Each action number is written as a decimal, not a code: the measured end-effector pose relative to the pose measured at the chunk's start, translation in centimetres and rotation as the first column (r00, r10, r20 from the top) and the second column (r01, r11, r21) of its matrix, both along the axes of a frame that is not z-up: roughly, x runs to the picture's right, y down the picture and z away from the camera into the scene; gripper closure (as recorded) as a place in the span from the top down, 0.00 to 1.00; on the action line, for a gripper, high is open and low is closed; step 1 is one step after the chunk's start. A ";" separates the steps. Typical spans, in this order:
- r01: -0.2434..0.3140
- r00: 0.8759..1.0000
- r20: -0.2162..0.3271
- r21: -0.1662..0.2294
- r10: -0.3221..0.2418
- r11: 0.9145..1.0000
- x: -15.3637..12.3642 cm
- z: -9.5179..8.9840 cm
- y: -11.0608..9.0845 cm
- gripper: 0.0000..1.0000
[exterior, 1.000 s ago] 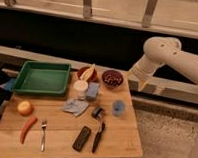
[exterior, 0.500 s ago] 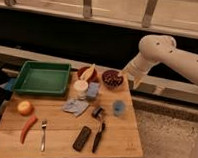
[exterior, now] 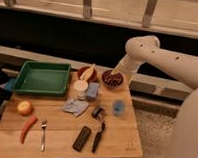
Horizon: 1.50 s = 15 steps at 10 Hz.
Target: Place banana in plastic cup
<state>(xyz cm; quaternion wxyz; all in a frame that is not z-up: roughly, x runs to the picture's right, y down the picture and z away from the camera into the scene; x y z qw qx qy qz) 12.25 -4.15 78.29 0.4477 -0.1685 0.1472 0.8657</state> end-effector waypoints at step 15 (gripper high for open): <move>0.156 0.988 -0.018 0.176 -0.155 0.972 -4.7 8.9 -6.2 0.66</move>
